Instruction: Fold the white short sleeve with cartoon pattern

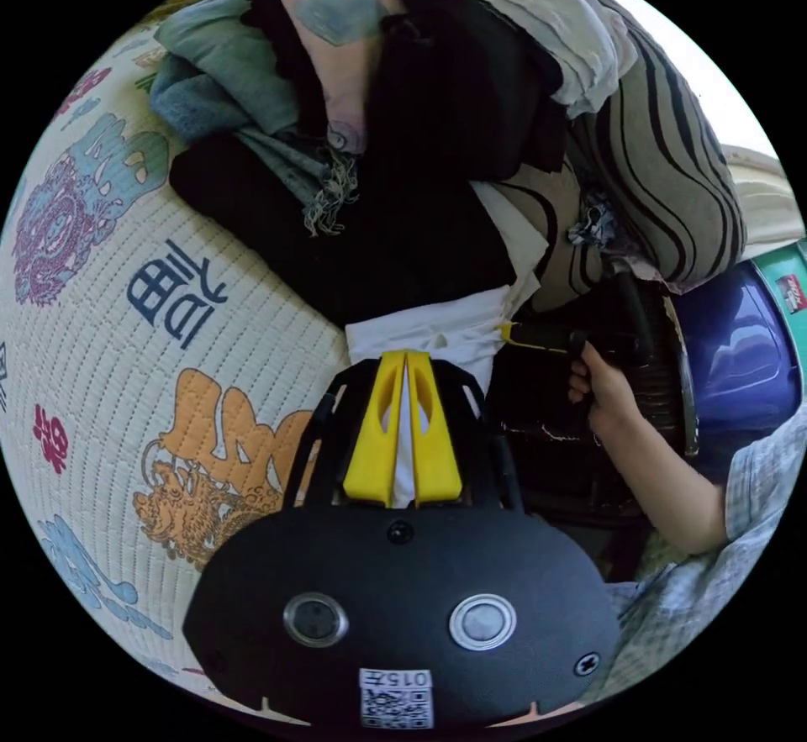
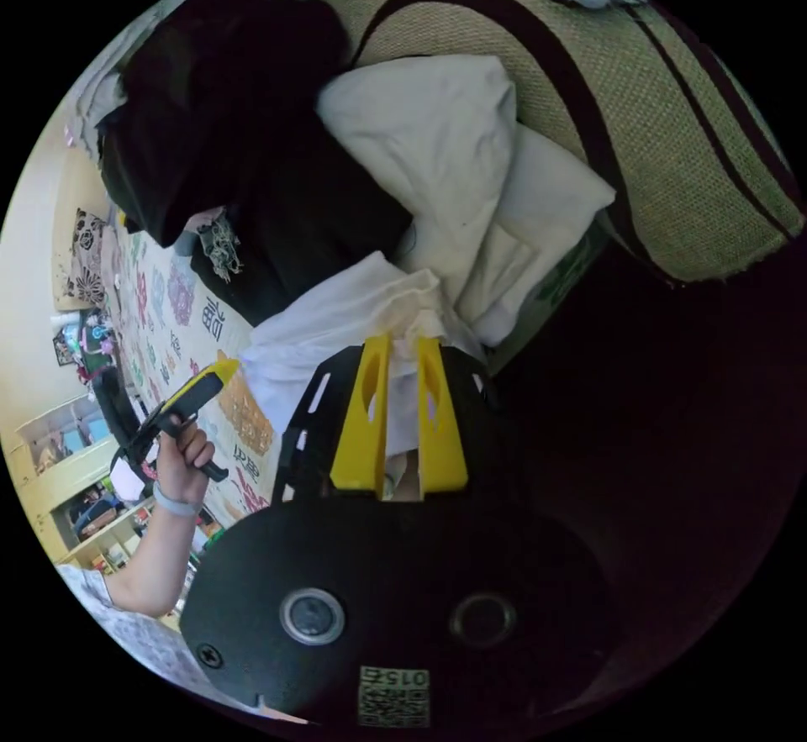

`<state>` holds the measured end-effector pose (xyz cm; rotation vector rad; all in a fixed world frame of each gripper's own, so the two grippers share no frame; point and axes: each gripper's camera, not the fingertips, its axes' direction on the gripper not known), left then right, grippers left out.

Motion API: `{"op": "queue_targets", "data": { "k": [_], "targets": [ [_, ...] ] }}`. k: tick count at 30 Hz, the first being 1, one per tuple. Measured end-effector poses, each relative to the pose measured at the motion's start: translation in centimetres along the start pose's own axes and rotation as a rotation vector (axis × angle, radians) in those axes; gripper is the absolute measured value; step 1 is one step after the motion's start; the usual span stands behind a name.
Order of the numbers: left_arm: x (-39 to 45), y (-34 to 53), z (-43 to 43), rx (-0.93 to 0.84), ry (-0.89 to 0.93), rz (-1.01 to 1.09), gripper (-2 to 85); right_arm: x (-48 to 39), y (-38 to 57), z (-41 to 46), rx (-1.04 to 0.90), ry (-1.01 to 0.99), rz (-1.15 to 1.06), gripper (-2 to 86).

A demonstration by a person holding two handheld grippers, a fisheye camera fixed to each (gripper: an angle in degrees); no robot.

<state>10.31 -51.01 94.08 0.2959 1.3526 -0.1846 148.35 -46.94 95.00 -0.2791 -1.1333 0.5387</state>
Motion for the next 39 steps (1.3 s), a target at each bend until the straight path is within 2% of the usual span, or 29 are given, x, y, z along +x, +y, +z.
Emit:
{"op": "queue_targets", "data": {
  "k": [4,9,12,17,20,22,24,29,32,35,37,39],
  "targets": [
    [3.2,2.5,-5.6,0.162,0.038,0.059,-0.7,-0.4,0.3,-0.1,0.05,-0.149,-0.014,0.1],
    [4.5,7.5,-13.4,0.333,-0.003,0.019,0.3,-6.1,2.9,-3.0,0.142,-0.058,-0.203,-0.5],
    [4.0,8.9,-13.9,0.297,0.057,-0.062,6.9,-7.1,4.5,-3.2,0.173,-0.015,-0.201,-0.5],
    [5.7,8.2,-8.8,0.143,0.14,-0.119,12.1,-7.9,8.7,-3.4,0.268,-0.227,-0.167,-0.6],
    [8.5,6.7,-5.6,0.078,0.151,-0.116,8.9,-11.3,11.2,-4.6,0.31,-0.195,-0.261,-0.6],
    [10.7,5.7,-3.9,0.007,0.208,-0.121,2.8,-12.9,12.5,-5.5,0.335,-0.185,-0.307,-0.6],
    [12.8,5.8,-5.0,0.028,0.229,-0.114,0.8,-14.2,13.4,-6.4,0.352,-0.174,-0.345,-0.5],
    [18.7,10.2,-15.5,0.276,0.23,0.042,-0.4,-19.4,15.8,-9.5,0.457,-0.224,-0.483,-0.5],
    [20.0,12.8,-26.2,0.462,0.24,0.088,-0.5,-25.7,16.8,-10.9,0.537,-0.275,-0.657,-0.5],
    [23.4,15.0,-38.0,0.625,0.097,0.171,-0.6,-33.0,16.9,-12.1,0.611,-0.383,-0.832,-0.5],
    [27.4,18.4,-47.4,0.797,0.003,0.273,-0.7,-37.2,17.3,-13.2,0.651,-0.486,-0.917,-0.5],
    [30.7,22.2,-53.2,0.902,-0.089,0.322,-0.8,-41.0,18.7,-14.0,0.713,-0.552,-1.005,-0.5]
  ]
}}
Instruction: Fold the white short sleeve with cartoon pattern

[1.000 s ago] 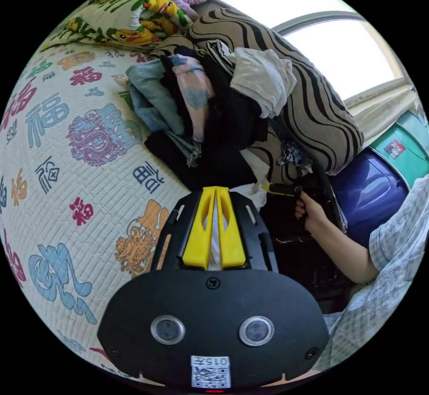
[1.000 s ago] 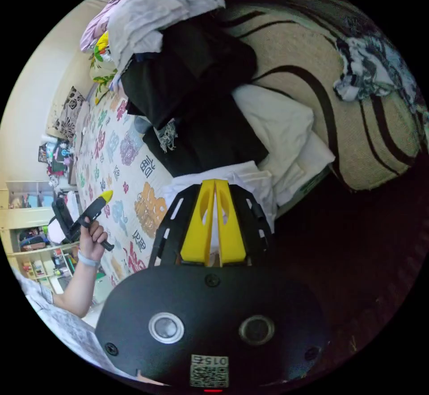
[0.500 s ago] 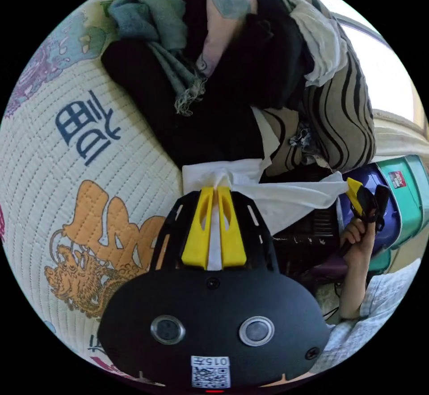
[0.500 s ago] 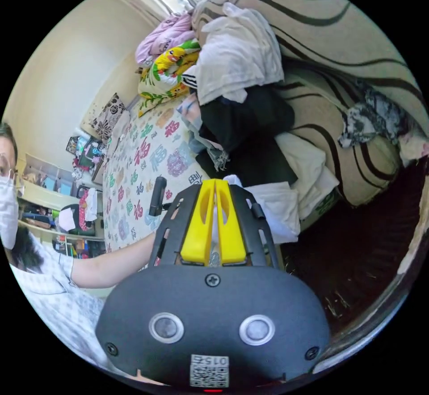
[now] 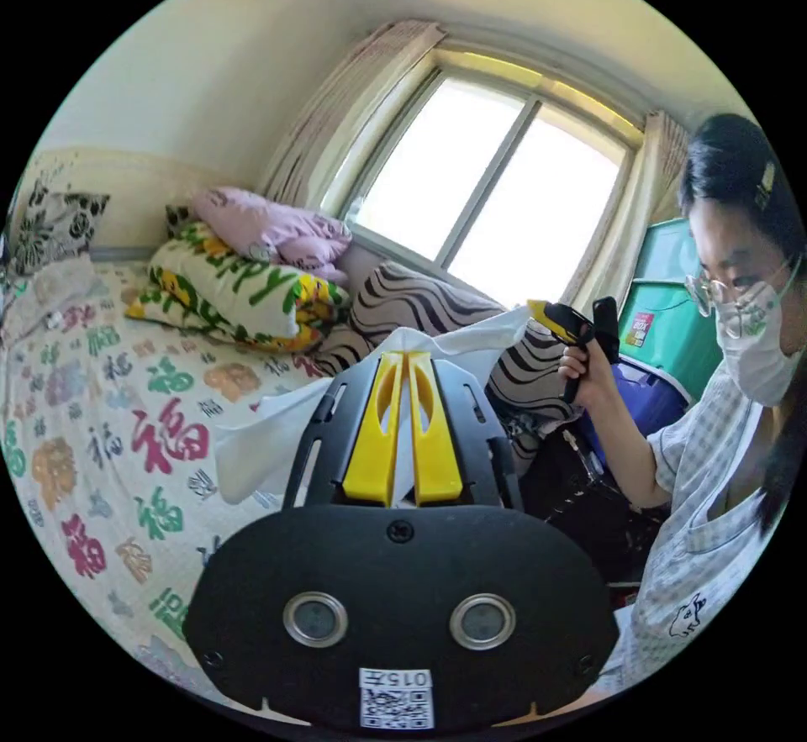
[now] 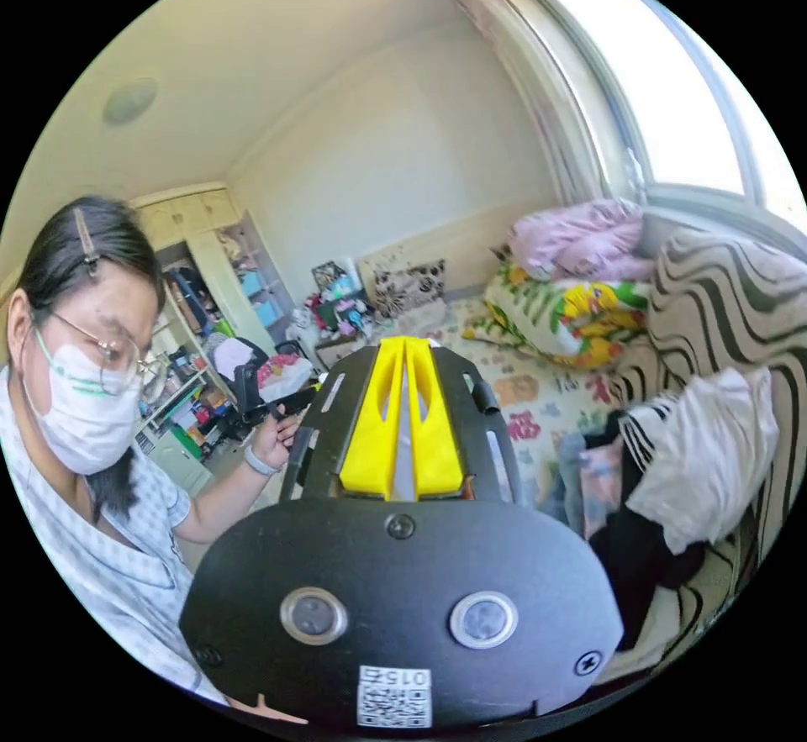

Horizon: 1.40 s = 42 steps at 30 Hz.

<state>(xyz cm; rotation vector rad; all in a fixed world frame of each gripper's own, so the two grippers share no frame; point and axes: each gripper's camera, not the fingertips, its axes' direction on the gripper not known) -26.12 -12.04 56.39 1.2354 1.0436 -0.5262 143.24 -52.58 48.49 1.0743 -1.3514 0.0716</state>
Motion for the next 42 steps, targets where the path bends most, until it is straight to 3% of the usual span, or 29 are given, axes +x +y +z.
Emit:
{"op": "queue_targets", "data": {
  "k": [3,8,11,16,19,24,27,29,31,35,38,42],
  "targets": [
    [5.2,-1.4,-8.9,0.084,-0.08,0.112,-0.8,-4.3,-0.9,3.4,0.04,-0.106,-0.063,-0.5],
    [11.4,3.8,-16.3,-0.033,-0.242,0.094,-0.7,-6.9,5.2,12.7,-0.179,-0.177,0.065,-0.6],
    [12.8,9.9,-18.0,-0.155,-0.286,-0.115,-0.7,-6.0,12.1,19.1,-0.39,-0.197,0.243,-0.5],
    [14.8,24.0,-17.9,-0.476,-0.314,-0.667,-0.1,-4.3,25.2,27.4,-0.762,-0.105,0.472,-0.5],
    [15.9,26.7,-19.3,-0.476,-0.306,-0.873,4.0,-2.4,31.3,29.8,-0.892,-0.046,0.609,-0.5],
    [14.0,24.3,-22.0,-0.381,-0.531,-0.981,12.9,0.3,34.2,30.9,-0.87,-0.07,0.737,-0.5],
    [11.4,23.1,-21.2,-0.368,-0.653,-0.998,13.4,1.7,34.6,32.6,-0.899,-0.076,0.717,-0.5],
    [9.5,23.0,-19.9,-0.353,-0.643,-1.07,12.7,2.4,34.7,34.0,-0.927,-0.089,0.686,-0.5],
    [7.9,23.3,-18.6,-0.302,-0.601,-1.208,6.6,2.7,34.5,34.7,-0.942,-0.089,0.654,-0.5],
    [8.7,21.7,-17.8,-0.192,-0.498,-1.278,0.1,4.9,33.1,35.6,-0.895,-0.105,0.654,-0.5],
    [10.6,15.0,-19.6,-0.104,-0.546,-1.139,-0.6,7.9,28.5,36.6,-0.739,-0.152,0.685,-0.6],
    [10.7,0.6,-25.6,0.167,-0.544,-0.961,-0.8,9.4,16.6,39.0,-0.54,-0.211,0.517,-0.6]
  ]
}}
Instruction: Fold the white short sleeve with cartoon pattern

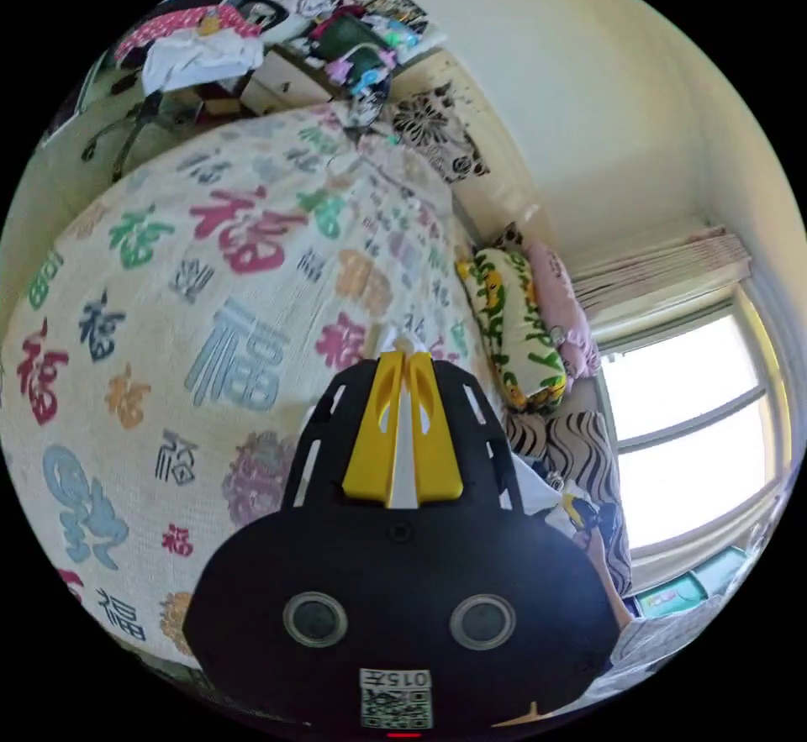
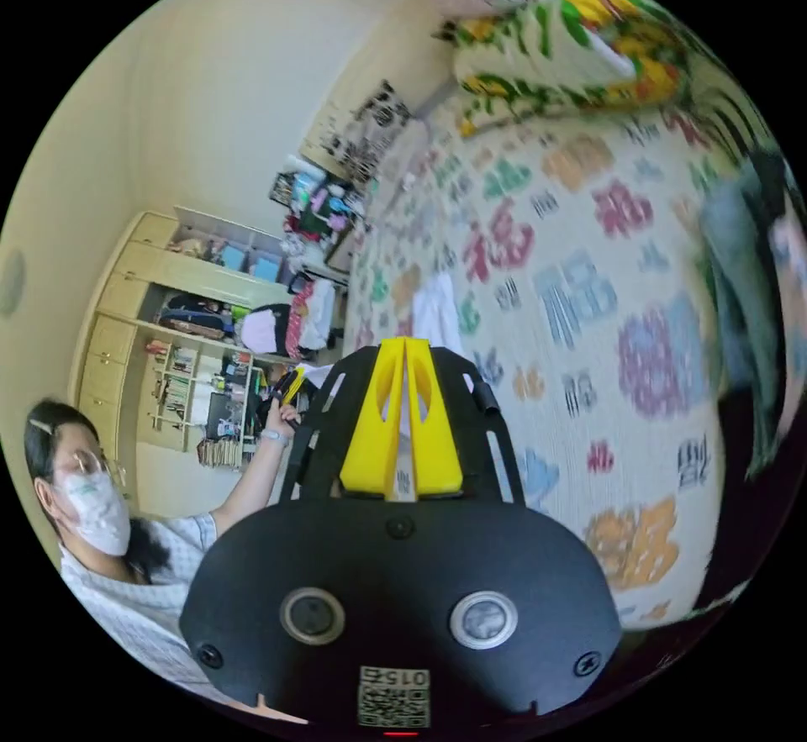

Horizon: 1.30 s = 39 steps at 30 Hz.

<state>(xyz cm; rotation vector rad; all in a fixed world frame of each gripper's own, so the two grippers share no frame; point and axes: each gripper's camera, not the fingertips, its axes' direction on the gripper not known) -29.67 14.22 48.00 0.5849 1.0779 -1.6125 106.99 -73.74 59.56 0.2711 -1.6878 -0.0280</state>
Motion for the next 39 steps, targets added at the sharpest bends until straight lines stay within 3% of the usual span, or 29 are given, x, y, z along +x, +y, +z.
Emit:
{"op": "queue_targets", "data": {
  "k": [5,10,14,18,24,32,39],
  "targets": [
    [16.0,-10.2,-9.9,0.226,0.075,0.239,-0.8,-14.5,-12.8,-7.9,0.196,-0.059,-0.335,-0.6],
    [28.8,-10.8,-21.2,0.399,0.184,0.495,-0.8,-23.5,-13.1,-16.0,0.322,-0.098,-0.532,-0.6],
    [30.0,-6.3,-26.0,0.393,0.246,0.59,-0.7,-23.2,-8.3,-19.9,0.296,-0.141,-0.616,-0.6],
    [25.1,0.7,-26.8,0.288,0.26,0.574,-0.6,-18.0,-2.7,-19.8,0.222,-0.152,-0.591,-0.5],
    [12.5,11.1,-19.3,0.017,0.207,0.363,-0.6,-2.0,6.5,-13.4,0.043,-0.053,-0.292,-0.5],
    [-3.2,23.9,-9.1,-0.3,-0.05,-0.017,-0.6,20.9,19.6,-4.6,-0.25,0.1,0.258,-0.6],
    [-9.0,30.7,-6.0,-0.511,-0.212,-0.221,0.8,28.7,28.0,-4.4,-0.411,0.223,0.492,-0.5]
  ]
}}
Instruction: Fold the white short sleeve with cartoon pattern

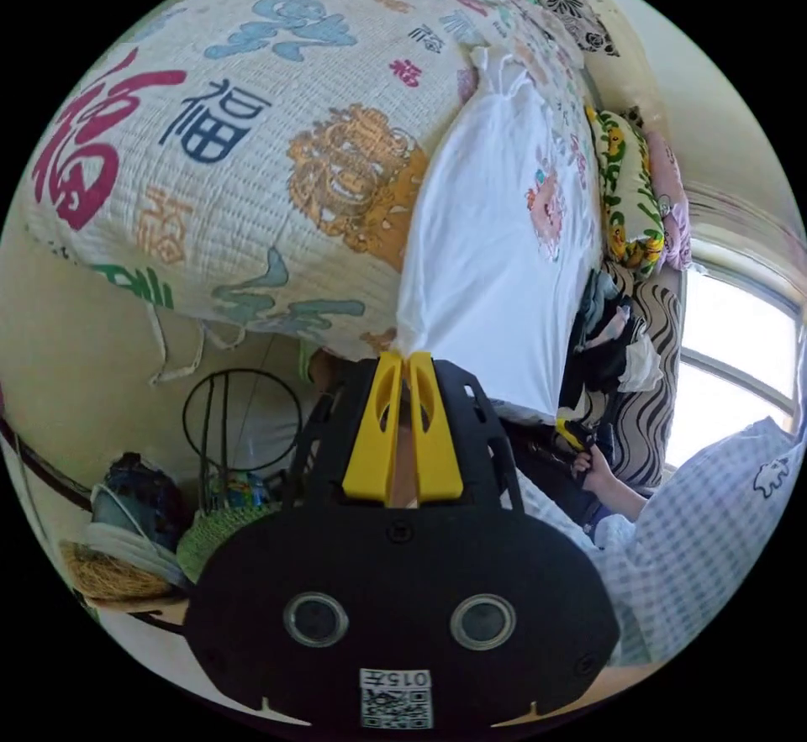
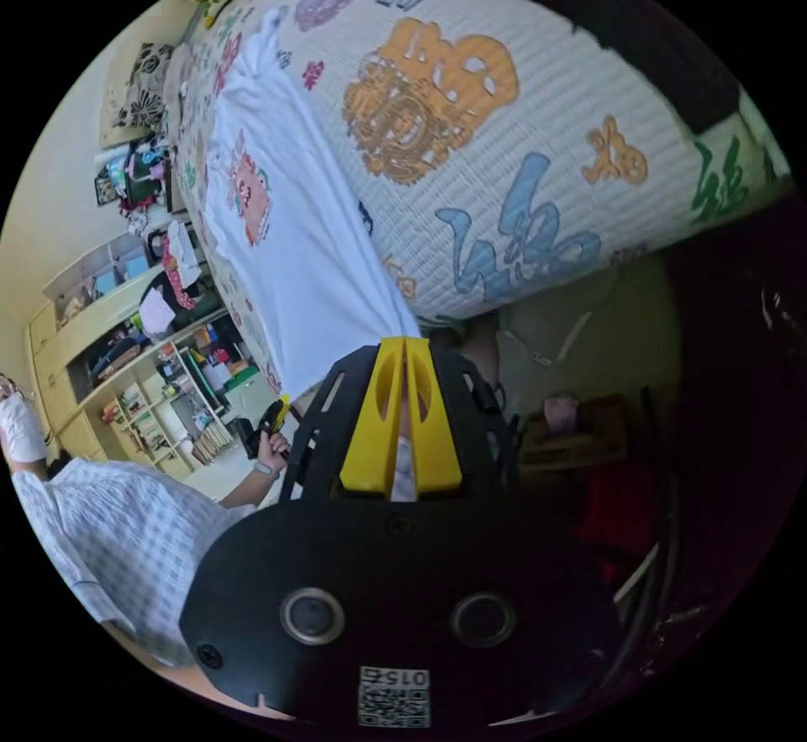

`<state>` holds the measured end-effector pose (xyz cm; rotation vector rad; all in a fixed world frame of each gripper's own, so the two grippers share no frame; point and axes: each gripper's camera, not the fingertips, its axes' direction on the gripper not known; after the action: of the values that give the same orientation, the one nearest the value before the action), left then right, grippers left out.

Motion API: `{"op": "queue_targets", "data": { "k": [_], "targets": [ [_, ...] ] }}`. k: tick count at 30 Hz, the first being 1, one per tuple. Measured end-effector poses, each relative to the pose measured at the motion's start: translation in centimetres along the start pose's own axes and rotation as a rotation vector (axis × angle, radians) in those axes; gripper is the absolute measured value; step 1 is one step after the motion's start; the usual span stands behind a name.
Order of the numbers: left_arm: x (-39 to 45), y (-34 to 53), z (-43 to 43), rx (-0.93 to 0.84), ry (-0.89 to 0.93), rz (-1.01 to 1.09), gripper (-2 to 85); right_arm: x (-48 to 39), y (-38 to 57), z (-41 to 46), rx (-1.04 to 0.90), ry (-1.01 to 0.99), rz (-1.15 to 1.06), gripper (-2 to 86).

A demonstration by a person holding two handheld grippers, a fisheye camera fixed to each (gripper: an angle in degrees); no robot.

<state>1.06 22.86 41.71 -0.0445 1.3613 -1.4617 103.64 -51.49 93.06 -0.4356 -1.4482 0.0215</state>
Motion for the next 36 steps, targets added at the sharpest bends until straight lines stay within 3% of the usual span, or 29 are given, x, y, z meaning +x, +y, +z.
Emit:
{"op": "queue_targets", "data": {
  "k": [5,12,15,21,28,31,36],
  "targets": [
    [-1.8,-2.3,2.7,-0.047,-0.031,-0.153,6.7,4.5,-1.1,2.2,-0.035,-0.077,0.112,-0.3],
    [-2.1,-7.9,3.6,-0.364,-0.447,-0.168,6.4,7.5,-3.3,-0.7,-0.028,0.037,0.149,0.0],
    [0.3,-12.6,1.5,-0.302,-0.492,-0.079,6.5,8.1,-5.0,-3.9,0.071,0.01,0.132,0.1],
    [14.2,-27.8,1.9,-0.075,-0.343,0.366,7.4,4.6,-13.2,-8.9,0.268,-0.051,-0.071,0.0],
    [37.5,-43.4,14.1,0.031,-0.192,0.893,9.5,-1.8,-28.2,-8.2,0.315,-0.064,-0.292,-0.2],
    [44.0,-47.9,19.6,0.002,-0.137,0.956,9.3,-4.4,-32.1,-6.7,0.294,-0.065,-0.361,0.3],
    [47.8,-51.8,24.0,-0.041,-0.05,0.965,9.0,-9.1,-32.7,-3.2,0.268,-0.007,-0.473,-0.3]
  ]
}}
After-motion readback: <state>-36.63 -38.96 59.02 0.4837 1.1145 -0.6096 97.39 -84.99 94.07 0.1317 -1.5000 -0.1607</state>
